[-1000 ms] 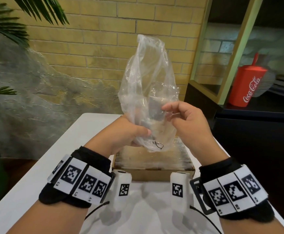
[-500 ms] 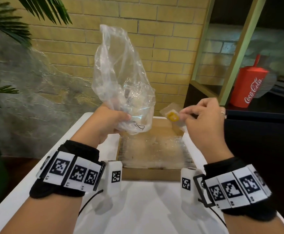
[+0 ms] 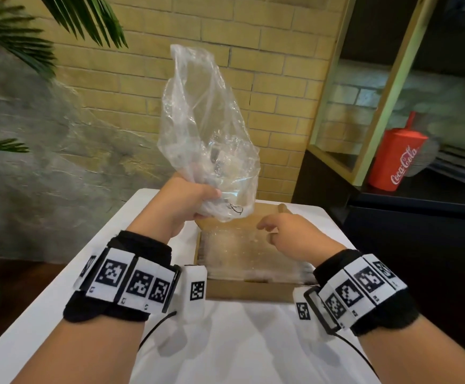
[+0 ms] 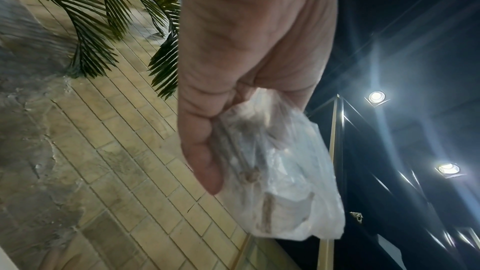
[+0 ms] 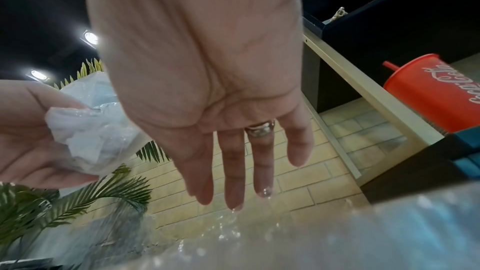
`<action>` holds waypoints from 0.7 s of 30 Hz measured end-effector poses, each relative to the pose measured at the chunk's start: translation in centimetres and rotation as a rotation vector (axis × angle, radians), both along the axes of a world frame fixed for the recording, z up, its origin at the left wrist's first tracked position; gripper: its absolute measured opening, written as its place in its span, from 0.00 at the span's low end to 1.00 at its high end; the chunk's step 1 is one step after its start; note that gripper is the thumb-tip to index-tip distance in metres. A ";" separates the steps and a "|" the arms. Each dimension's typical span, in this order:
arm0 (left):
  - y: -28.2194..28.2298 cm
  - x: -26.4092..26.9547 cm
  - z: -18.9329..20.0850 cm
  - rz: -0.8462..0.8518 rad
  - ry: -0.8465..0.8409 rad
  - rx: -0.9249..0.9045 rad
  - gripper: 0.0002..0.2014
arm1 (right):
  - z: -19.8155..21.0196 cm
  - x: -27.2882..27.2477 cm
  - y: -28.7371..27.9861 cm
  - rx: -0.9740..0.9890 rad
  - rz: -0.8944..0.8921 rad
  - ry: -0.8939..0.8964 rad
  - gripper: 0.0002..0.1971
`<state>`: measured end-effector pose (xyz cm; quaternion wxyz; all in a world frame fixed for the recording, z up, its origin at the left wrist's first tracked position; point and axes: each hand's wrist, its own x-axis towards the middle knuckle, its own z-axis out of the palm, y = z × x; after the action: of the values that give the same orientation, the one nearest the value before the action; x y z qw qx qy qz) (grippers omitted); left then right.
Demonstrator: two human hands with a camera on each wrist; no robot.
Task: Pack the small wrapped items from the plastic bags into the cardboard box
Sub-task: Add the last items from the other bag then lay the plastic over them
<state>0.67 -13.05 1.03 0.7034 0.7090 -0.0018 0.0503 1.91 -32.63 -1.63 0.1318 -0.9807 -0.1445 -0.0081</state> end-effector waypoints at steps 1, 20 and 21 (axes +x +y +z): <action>0.0 0.1 0.0 -0.001 0.001 -0.004 0.14 | 0.0 -0.1 -0.1 -0.026 0.007 0.024 0.20; -0.4 -0.3 -0.1 -0.100 -0.015 -0.056 0.15 | 5.4 -3.1 1.5 0.534 0.034 -0.419 0.09; -0.4 -0.4 -0.1 -0.129 -0.026 -0.057 0.16 | 5.4 -2.8 2.0 0.487 0.047 -0.413 0.11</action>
<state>0.31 -13.45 0.93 0.7250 0.6864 -0.0550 0.0140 -0.88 -30.63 3.76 0.3308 -0.8943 -0.1845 -0.2383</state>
